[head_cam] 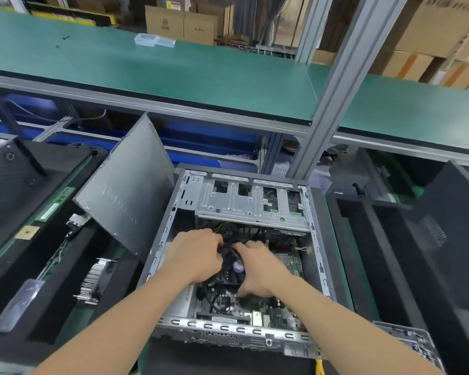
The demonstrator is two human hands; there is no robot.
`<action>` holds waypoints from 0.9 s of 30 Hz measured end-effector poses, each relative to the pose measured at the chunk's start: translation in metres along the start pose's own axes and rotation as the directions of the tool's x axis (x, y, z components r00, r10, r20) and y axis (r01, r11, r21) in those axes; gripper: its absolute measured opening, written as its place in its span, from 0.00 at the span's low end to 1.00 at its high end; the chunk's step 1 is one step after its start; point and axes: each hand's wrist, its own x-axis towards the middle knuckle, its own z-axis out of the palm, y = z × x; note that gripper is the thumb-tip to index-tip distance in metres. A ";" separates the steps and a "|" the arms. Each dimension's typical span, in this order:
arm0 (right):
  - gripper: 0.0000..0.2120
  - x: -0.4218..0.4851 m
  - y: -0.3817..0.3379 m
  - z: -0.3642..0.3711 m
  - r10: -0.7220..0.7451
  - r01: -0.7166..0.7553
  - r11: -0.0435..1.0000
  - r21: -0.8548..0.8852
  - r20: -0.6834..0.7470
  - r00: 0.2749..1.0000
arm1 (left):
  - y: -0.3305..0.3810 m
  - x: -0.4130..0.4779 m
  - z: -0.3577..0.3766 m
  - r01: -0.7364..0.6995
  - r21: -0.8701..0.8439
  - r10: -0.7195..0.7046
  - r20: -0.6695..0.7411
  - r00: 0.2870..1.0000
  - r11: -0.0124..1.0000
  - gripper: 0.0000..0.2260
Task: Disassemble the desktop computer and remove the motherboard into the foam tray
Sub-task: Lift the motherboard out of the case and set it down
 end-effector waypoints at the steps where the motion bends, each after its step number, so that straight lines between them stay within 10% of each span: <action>1: 0.59 0.004 0.003 -0.001 0.000 0.000 1.000 0.004 -0.008 1.000 | 0.000 0.000 0.000 -0.001 0.001 0.001 0.000 1.000 1.000 0.18; 23: 0.42 -0.013 -0.004 0.003 0.286 -0.328 0.930 -0.164 -0.233 0.929 | 0.025 0.025 -0.005 -0.116 0.006 0.114 0.100 0.988 0.993 0.22; 27: 0.27 -0.030 -0.003 0.002 0.043 -0.075 0.956 -0.285 -0.117 0.992 | 0.024 0.029 -0.006 -0.084 0.018 0.081 0.123 0.989 0.996 0.21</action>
